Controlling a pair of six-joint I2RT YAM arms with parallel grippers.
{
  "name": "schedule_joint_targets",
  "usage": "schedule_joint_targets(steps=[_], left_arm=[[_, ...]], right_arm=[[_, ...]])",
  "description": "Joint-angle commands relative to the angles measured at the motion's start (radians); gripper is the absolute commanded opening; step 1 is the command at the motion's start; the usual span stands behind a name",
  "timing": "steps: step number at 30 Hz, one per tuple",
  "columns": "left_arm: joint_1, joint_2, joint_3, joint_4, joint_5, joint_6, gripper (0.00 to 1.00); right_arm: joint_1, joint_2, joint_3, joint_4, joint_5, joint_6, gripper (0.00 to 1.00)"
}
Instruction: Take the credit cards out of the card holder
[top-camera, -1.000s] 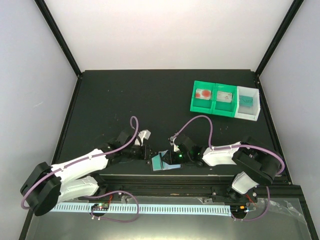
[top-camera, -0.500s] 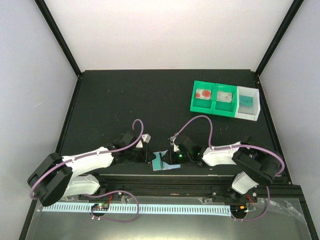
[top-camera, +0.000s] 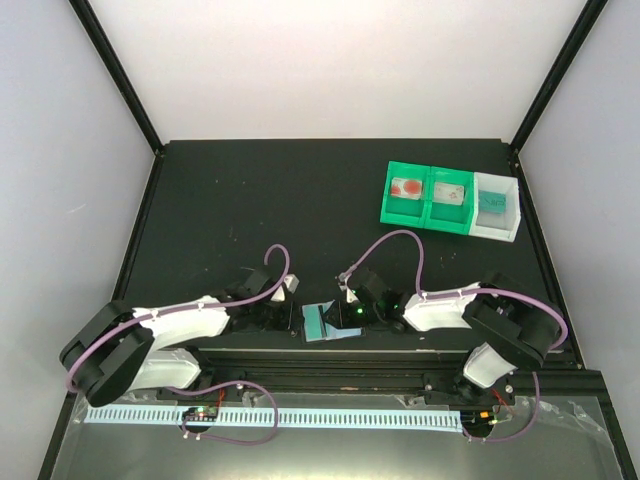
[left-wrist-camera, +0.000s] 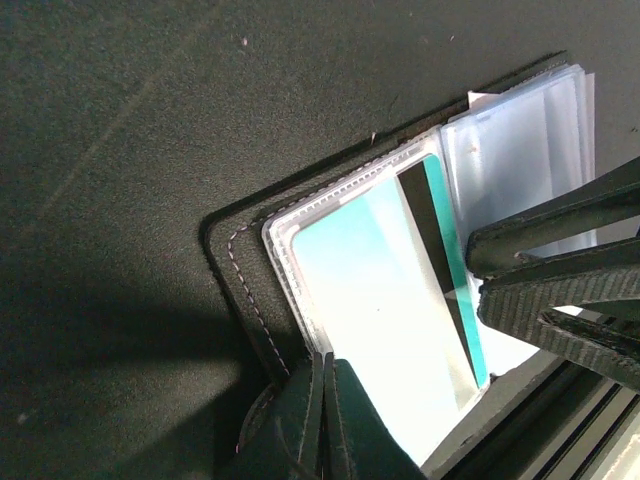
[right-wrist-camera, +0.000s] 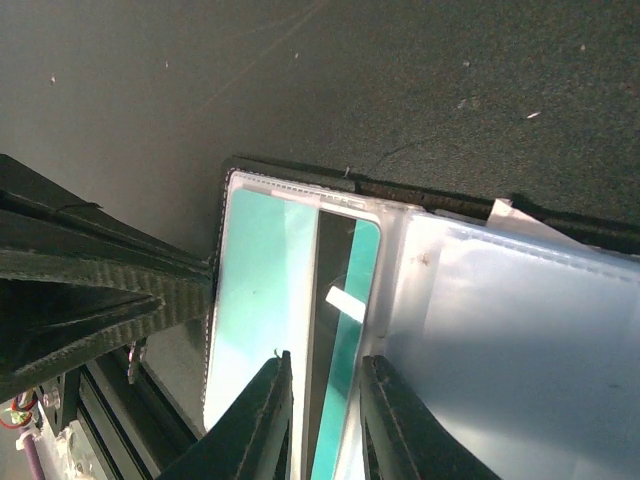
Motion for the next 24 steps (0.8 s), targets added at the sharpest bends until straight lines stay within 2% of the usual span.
schedule_joint_targets(steps=[1,18,24], left_arm=[[-0.006,0.032,-0.012,0.052,0.016,0.0,0.02],[-0.006,0.039,-0.033,0.06,-0.004,0.013,0.02],[-0.006,0.029,-0.028,0.055,0.016,0.008,0.02]], right_arm=[[0.012,0.025,0.013,-0.016,0.013,-0.003,0.21],[0.02,0.043,0.015,0.013,0.017,0.017,0.21],[0.021,0.004,0.006,-0.021,0.069,0.035,0.22]])
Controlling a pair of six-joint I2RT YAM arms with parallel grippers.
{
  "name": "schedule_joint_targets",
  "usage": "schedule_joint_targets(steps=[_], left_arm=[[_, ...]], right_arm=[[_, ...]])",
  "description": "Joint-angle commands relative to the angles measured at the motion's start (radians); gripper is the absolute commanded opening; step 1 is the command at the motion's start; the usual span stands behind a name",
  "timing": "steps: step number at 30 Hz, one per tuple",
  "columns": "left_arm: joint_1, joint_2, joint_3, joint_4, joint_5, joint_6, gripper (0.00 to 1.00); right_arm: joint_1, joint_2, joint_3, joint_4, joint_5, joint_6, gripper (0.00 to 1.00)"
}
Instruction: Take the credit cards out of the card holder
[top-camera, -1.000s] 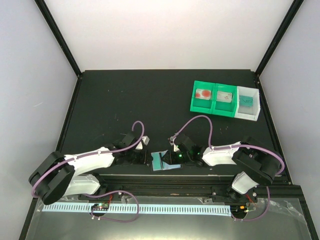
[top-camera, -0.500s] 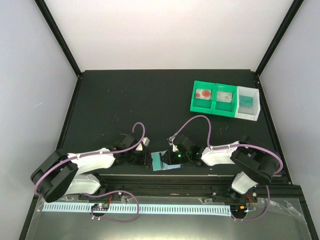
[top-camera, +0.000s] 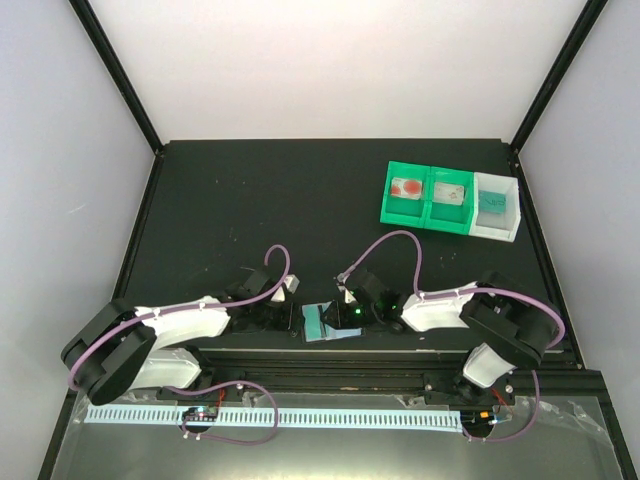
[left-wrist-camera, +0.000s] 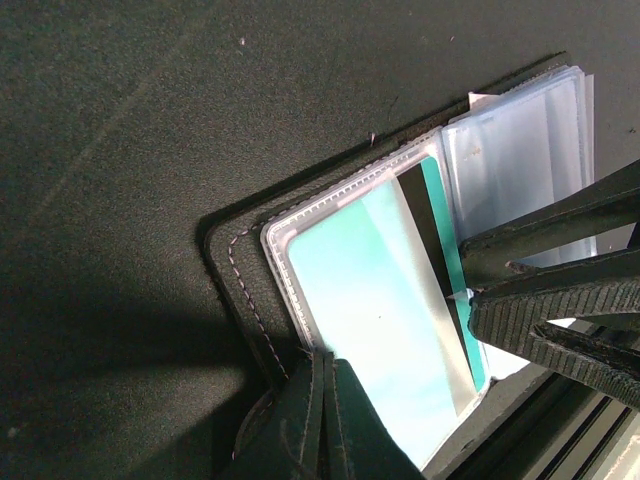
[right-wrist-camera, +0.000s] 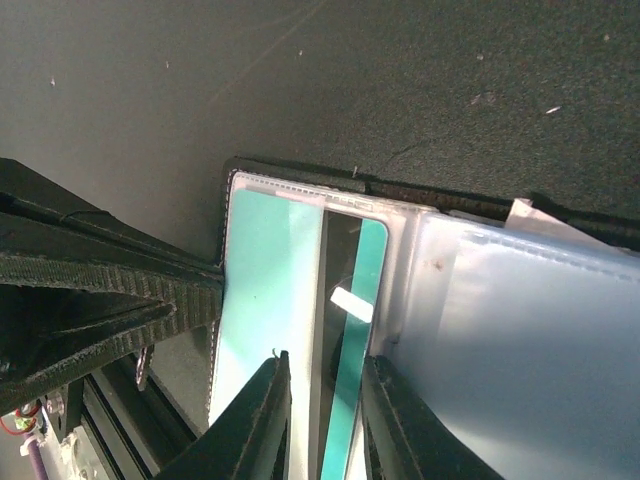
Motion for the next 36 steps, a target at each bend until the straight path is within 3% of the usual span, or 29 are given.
schedule_joint_targets(steps=[1,3,8,12,18,21,27,32,36], left_arm=[[-0.006,-0.011,-0.015,0.014,0.022,0.004,0.02],[-0.006,-0.047,-0.028,0.04,0.05,-0.022,0.13],[-0.006,-0.084,-0.061,0.136,0.08,-0.106,0.26],[-0.006,-0.052,-0.056,0.148,0.066,-0.114,0.26],[-0.006,-0.003,-0.059,0.166,0.049,-0.116,0.06],[-0.006,0.006,-0.063,0.125,-0.001,-0.109,0.04],[-0.006,-0.007,-0.077,0.088,-0.035,-0.106,0.05],[-0.006,-0.063,-0.09,0.092,0.002,-0.126,0.16],[-0.006,-0.077,-0.103,0.109,0.004,-0.134,0.19]], right_arm=[[0.009,-0.022,-0.006,-0.036,0.067,0.015,0.22],[0.009,-0.027,-0.014,-0.032,0.069,0.018,0.23],[0.009,-0.018,-0.029,-0.007,0.066,0.03,0.22],[0.009,-0.017,-0.027,-0.01,0.064,0.028,0.22],[0.008,-0.024,-0.027,-0.009,0.06,0.023,0.22],[0.01,-0.027,-0.029,-0.012,0.074,0.024,0.22],[0.01,-0.037,-0.03,-0.033,0.116,0.019,0.22],[0.011,-0.011,-0.025,-0.028,0.105,0.013,0.22],[0.01,0.0,-0.03,-0.014,0.098,0.015,0.22]])
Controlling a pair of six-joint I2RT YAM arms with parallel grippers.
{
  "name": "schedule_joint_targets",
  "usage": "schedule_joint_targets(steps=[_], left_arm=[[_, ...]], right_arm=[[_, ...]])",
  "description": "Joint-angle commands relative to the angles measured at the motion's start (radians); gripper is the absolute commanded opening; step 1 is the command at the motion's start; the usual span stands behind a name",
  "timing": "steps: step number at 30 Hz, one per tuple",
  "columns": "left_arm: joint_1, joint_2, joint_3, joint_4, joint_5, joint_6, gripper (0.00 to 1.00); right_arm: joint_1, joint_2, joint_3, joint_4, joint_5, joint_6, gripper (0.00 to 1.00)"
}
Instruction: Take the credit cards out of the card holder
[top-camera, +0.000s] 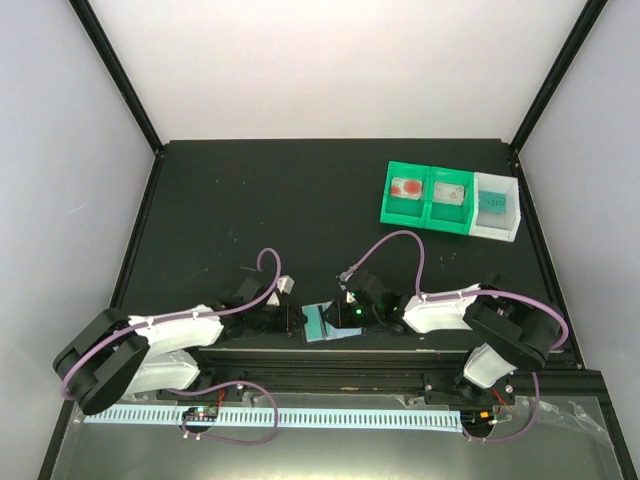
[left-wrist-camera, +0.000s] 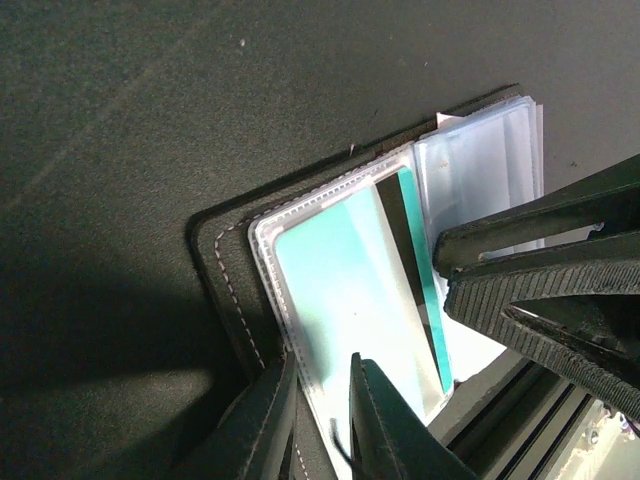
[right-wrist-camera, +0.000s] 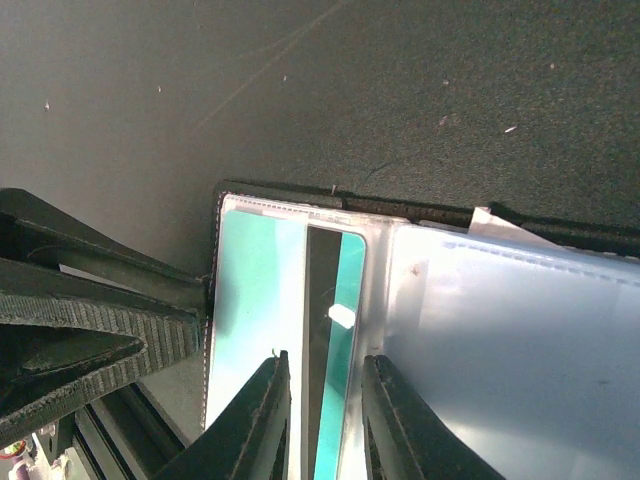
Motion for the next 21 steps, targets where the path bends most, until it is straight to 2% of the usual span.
schedule_joint_targets(steps=[1,7,15,21], left_arm=[[-0.006,-0.004,-0.021,-0.009,-0.01,-0.013,0.18],[-0.006,0.076,-0.027,0.049,0.008,-0.006,0.02],[-0.006,0.123,-0.038,0.072,0.009,0.002,0.02],[-0.006,0.118,-0.036,0.05,-0.008,0.012,0.02]], right_arm=[[0.003,0.025,-0.019,-0.01,0.035,-0.004,0.22],[0.003,0.031,-0.019,-0.002,0.027,0.0,0.22],[0.003,0.022,-0.001,-0.001,0.038,-0.006,0.22],[0.003,0.027,-0.018,0.113,-0.019,0.026,0.22]])
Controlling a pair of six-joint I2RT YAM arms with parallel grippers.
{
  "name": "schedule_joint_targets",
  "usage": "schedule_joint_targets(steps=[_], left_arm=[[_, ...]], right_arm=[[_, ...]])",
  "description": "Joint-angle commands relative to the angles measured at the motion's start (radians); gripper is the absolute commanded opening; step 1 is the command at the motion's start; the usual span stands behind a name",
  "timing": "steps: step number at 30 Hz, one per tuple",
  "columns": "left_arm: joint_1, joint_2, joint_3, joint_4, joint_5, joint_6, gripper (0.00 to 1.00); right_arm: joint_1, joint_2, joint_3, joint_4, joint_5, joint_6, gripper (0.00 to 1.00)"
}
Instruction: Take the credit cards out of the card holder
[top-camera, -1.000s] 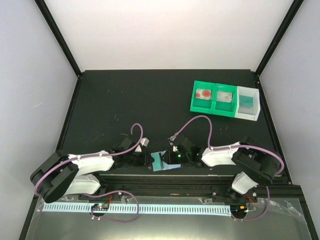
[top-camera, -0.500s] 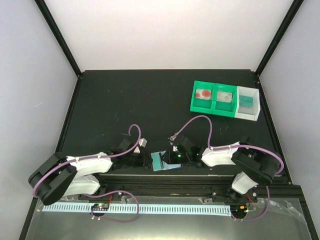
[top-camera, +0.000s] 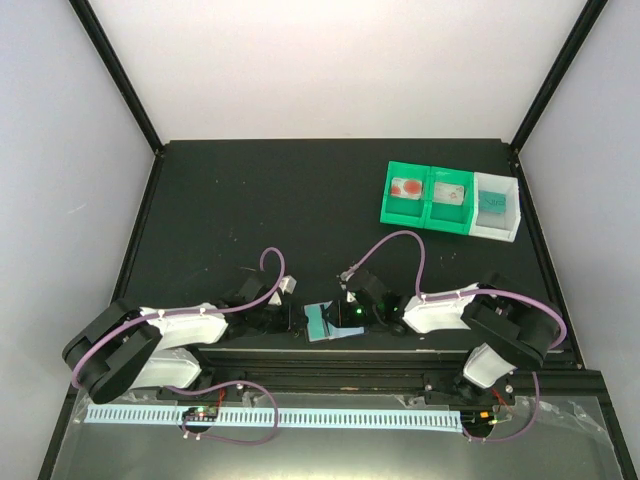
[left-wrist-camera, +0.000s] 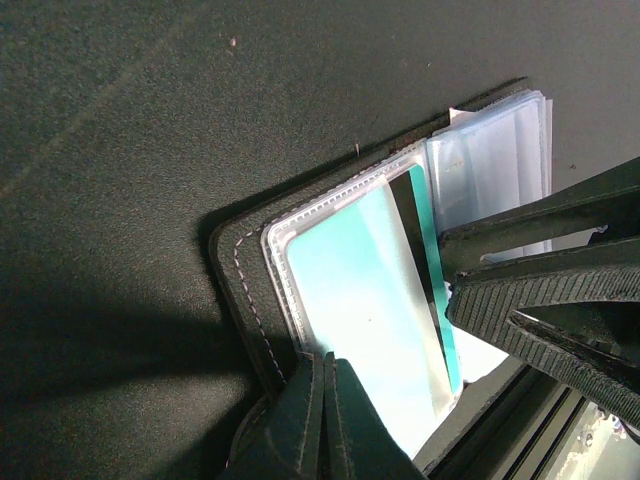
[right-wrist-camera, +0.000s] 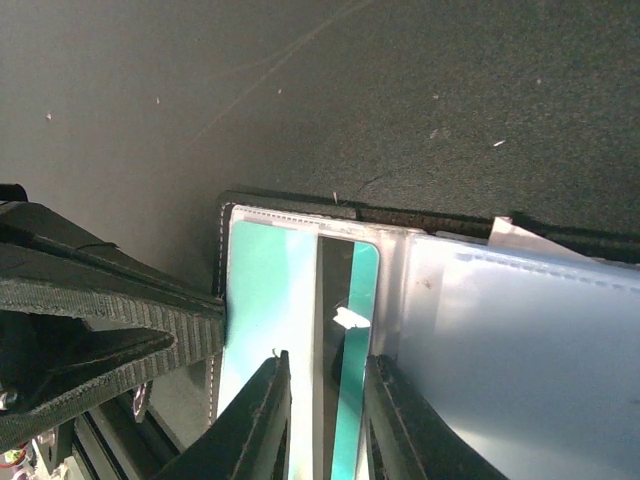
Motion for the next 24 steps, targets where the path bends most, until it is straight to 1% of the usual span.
schedule_joint_targets(steps=[1,4,11,14,16,20,24], left_arm=[[-0.008,0.042,-0.026,-0.041,-0.034,0.019,0.02],[-0.008,0.044,-0.022,-0.036,-0.031,0.02,0.02],[-0.008,0.037,-0.023,-0.043,-0.029,0.027,0.02],[-0.008,0.043,-0.016,-0.048,-0.032,0.032,0.01],[-0.008,0.046,-0.013,-0.051,-0.033,0.033,0.02],[-0.008,0.024,-0.015,-0.068,-0.045,0.033,0.01],[-0.008,0.015,-0.002,-0.115,-0.083,0.05,0.02]], right_arm=[[0.003,0.015,-0.013,0.098,-0.024,0.024,0.21],[0.003,0.008,-0.008,0.125,-0.041,0.025,0.19],[0.003,-0.013,-0.043,0.205,-0.052,0.043,0.06],[0.003,-0.012,-0.069,0.247,-0.061,0.051,0.01],[0.003,-0.017,-0.084,0.273,-0.065,0.056,0.01],[0.002,-0.051,-0.091,0.271,-0.07,0.06,0.01],[0.002,-0.112,-0.094,0.195,-0.004,0.035,0.01]])
